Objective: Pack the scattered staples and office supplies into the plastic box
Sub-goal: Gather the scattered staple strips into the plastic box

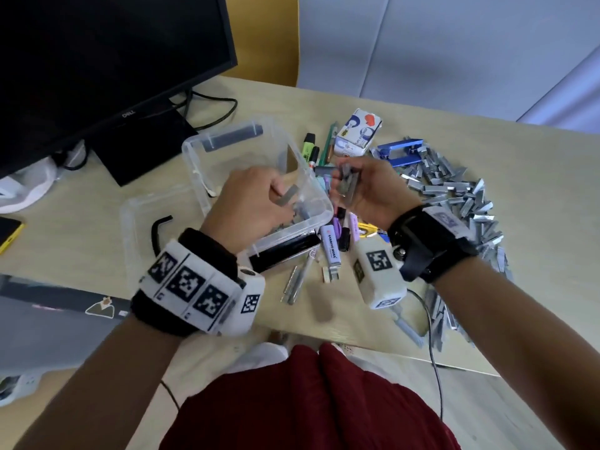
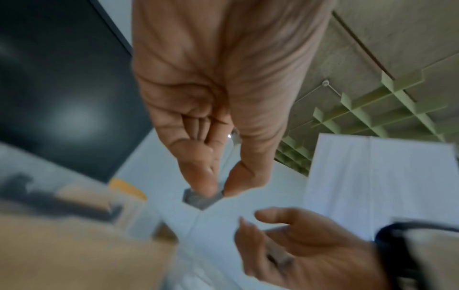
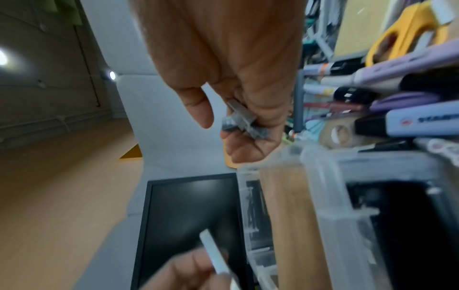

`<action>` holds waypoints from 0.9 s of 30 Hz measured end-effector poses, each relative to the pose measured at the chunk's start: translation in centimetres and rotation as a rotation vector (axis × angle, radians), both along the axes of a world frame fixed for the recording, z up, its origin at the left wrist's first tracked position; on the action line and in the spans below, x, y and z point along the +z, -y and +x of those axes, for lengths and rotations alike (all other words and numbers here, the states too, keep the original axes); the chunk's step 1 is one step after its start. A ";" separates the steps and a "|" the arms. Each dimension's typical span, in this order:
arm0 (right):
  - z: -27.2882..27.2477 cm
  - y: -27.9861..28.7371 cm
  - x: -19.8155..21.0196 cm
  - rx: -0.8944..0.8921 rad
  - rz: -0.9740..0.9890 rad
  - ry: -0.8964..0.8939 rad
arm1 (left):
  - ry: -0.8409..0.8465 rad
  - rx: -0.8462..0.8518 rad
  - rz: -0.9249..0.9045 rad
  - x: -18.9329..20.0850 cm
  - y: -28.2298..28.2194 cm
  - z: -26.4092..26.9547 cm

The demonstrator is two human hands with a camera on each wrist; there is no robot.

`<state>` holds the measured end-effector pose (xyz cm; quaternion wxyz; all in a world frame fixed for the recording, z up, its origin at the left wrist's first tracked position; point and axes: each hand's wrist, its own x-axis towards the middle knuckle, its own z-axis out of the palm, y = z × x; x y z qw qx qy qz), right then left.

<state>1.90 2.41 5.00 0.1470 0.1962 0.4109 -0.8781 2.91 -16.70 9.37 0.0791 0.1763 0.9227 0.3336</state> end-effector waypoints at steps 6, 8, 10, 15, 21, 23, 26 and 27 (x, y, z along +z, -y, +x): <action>-2.1 5.7 0.6 0.125 0.314 -0.097 | 0.090 -0.099 -0.471 0.2 1.3 -4.1; -2.5 6.8 0.3 0.166 0.472 -0.123 | 0.138 -0.127 -0.529 -0.4 1.2 -4.5; -2.4 7.1 -0.2 0.228 0.666 -0.154 | 0.166 -0.139 -0.539 -0.7 1.1 -4.4; -1.2 5.8 -0.9 0.189 0.821 -0.207 | 0.119 -0.156 -0.438 -0.8 0.5 -3.8; 1.4 1.4 -1.3 -0.061 0.779 -0.242 | -0.020 -0.265 -0.241 -1.1 -2.7 -1.7; 2.7 -0.3 -2.2 -0.090 0.861 -0.193 | -0.015 -0.330 -0.192 -1.7 -4.1 -0.6; 4.6 -1.8 -4.2 -0.011 1.165 -0.131 | 0.032 -0.410 -0.236 -3.8 -5.9 0.9; 5.3 -2.0 -4.9 0.047 1.273 -0.119 | 0.057 -0.436 -0.264 -4.5 -6.4 1.5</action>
